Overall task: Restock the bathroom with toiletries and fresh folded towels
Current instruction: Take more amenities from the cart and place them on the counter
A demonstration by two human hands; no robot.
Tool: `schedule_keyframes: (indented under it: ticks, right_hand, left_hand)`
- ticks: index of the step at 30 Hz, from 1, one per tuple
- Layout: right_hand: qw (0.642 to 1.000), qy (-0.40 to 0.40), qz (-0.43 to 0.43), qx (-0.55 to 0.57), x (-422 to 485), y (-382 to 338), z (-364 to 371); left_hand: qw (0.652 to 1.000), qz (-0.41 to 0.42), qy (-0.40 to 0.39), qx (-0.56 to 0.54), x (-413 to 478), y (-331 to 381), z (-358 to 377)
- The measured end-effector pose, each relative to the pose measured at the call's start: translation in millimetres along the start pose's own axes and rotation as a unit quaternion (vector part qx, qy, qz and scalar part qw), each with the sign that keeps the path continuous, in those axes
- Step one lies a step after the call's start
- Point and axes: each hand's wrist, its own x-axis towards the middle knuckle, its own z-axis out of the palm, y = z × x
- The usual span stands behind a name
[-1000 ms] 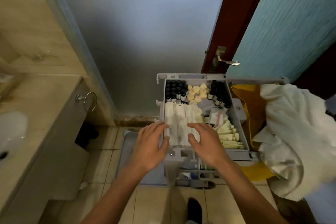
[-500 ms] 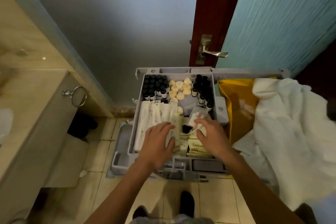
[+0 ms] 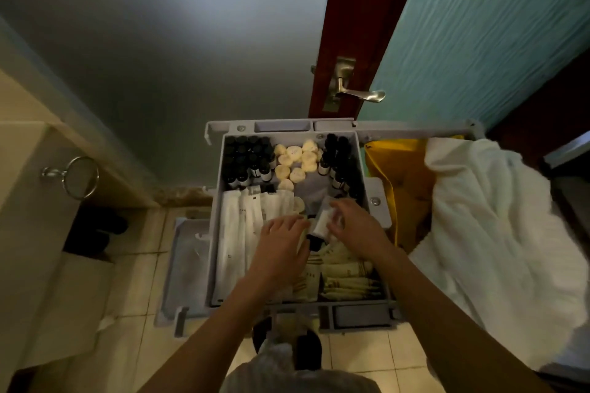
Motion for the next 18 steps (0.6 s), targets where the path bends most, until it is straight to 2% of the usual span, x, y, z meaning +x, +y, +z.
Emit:
schedule_keyframes:
  ticks: [8,18]
  right_hand:
    - [0.995,-0.035,0.035,-0.086,23.6,-0.5,-2.5]
    - [0.993,-0.023,-0.014,-0.118,28.1,15.2,-2.4]
  left_hand:
    - [1.0,0.014,-0.003,0.005,18.5,-8.4,1.9]
    - [0.998,-0.047,0.011,0.034,17.9,12.7,9.3]
